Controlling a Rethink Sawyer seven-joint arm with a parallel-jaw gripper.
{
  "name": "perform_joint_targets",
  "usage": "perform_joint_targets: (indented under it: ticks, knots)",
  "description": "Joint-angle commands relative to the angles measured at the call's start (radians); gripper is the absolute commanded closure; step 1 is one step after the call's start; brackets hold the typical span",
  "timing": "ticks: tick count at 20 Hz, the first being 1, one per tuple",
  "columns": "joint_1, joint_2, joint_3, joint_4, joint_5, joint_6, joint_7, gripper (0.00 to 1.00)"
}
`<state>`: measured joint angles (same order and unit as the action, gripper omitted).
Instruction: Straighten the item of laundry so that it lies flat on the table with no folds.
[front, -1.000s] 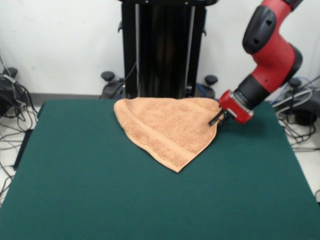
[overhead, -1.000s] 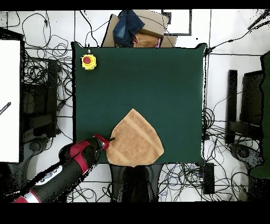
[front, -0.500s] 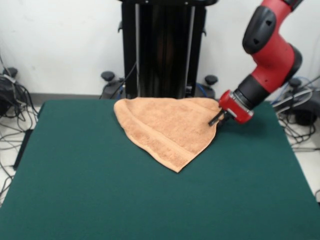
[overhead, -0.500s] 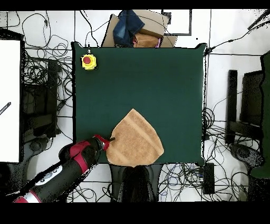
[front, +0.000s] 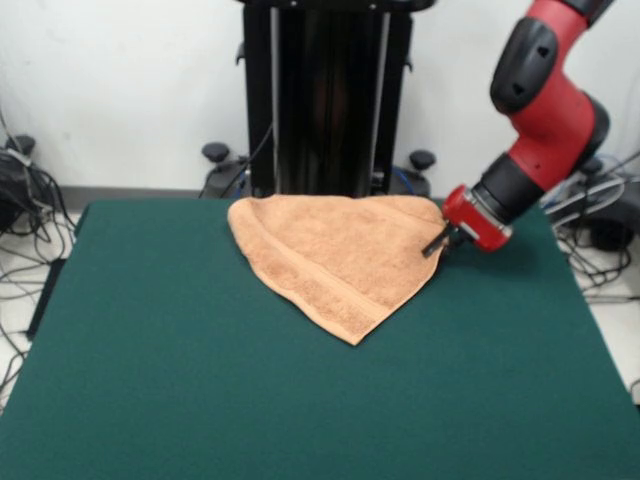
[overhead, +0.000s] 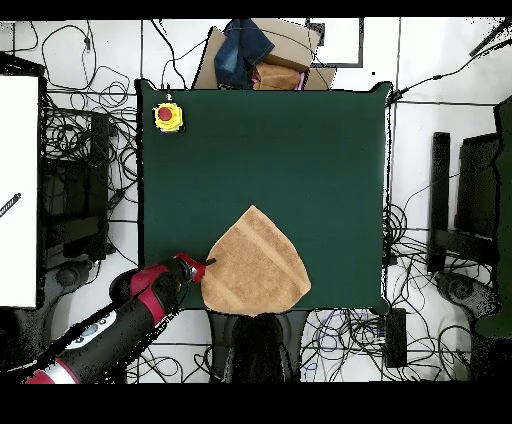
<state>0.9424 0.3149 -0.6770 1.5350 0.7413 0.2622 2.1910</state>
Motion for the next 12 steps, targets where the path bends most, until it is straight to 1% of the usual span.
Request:
perform_joint_targets:
  ticks: [1, 3, 7, 12]
  knots:
    - [-0.065, -0.005, 0.078, -0.101, 0.032, 0.093, 0.247, 1.00]
    - [-0.074, -0.014, 0.068, -0.098, 0.021, 0.104, 0.234, 1.00]
    - [-0.102, -0.004, 0.063, -0.124, 0.024, 0.093, 0.229, 1.00]
    - [-0.132, -0.040, 0.071, -0.113, 0.013, 0.090, 0.212, 1.00]
